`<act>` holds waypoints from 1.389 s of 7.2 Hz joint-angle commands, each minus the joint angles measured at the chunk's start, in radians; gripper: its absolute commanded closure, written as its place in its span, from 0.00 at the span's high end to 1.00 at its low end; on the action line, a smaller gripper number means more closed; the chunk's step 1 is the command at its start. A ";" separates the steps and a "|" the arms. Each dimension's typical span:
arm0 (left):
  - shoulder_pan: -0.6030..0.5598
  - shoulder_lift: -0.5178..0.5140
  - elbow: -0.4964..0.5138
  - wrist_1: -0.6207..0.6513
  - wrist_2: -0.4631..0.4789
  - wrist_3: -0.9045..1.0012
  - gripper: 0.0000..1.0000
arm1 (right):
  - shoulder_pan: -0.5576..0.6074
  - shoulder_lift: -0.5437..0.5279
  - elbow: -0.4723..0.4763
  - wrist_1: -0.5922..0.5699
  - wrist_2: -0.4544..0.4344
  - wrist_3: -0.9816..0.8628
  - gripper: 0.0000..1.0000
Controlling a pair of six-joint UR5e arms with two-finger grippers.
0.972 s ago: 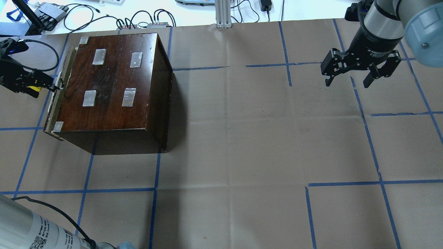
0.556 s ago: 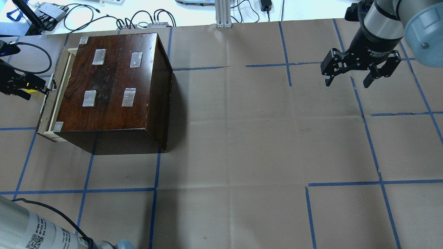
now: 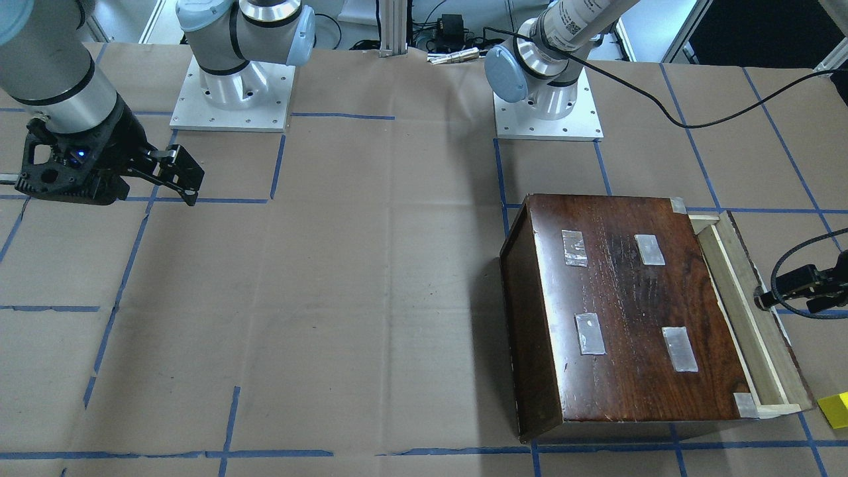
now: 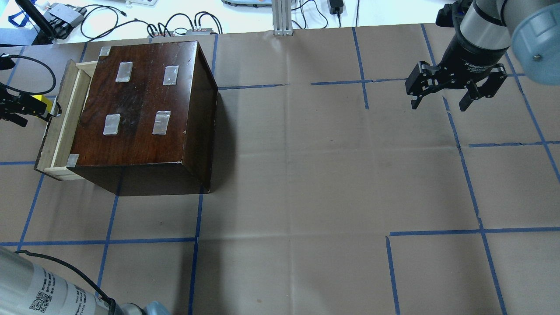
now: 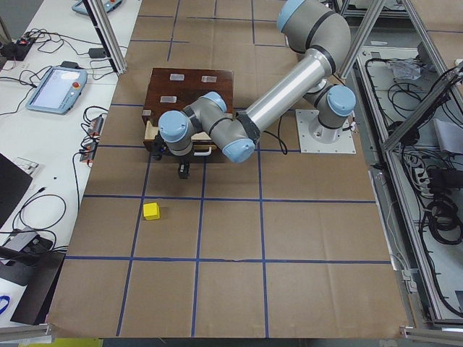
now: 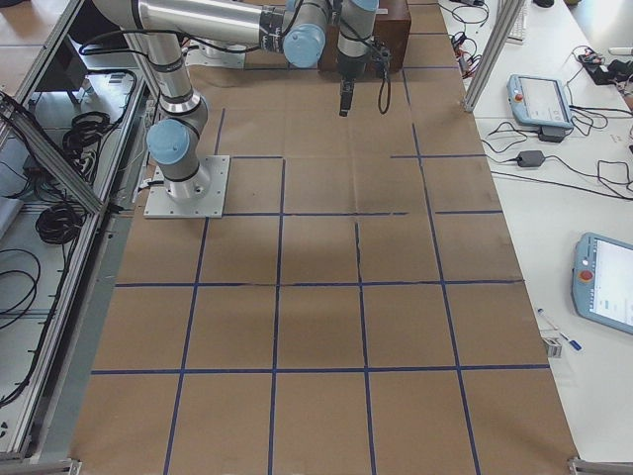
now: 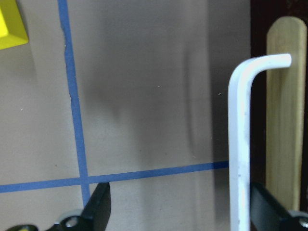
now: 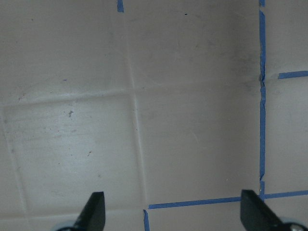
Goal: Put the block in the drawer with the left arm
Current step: 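Release the handle and move the left gripper over the yellow cube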
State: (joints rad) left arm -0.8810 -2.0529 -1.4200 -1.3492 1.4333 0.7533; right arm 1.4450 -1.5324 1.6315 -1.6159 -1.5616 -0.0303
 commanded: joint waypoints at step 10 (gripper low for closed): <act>0.037 -0.006 0.032 0.001 0.030 0.064 0.98 | 0.000 0.000 0.001 0.001 0.000 0.000 1.00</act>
State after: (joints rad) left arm -0.8445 -2.0592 -1.3928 -1.3484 1.4633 0.8130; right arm 1.4450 -1.5324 1.6318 -1.6157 -1.5616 -0.0307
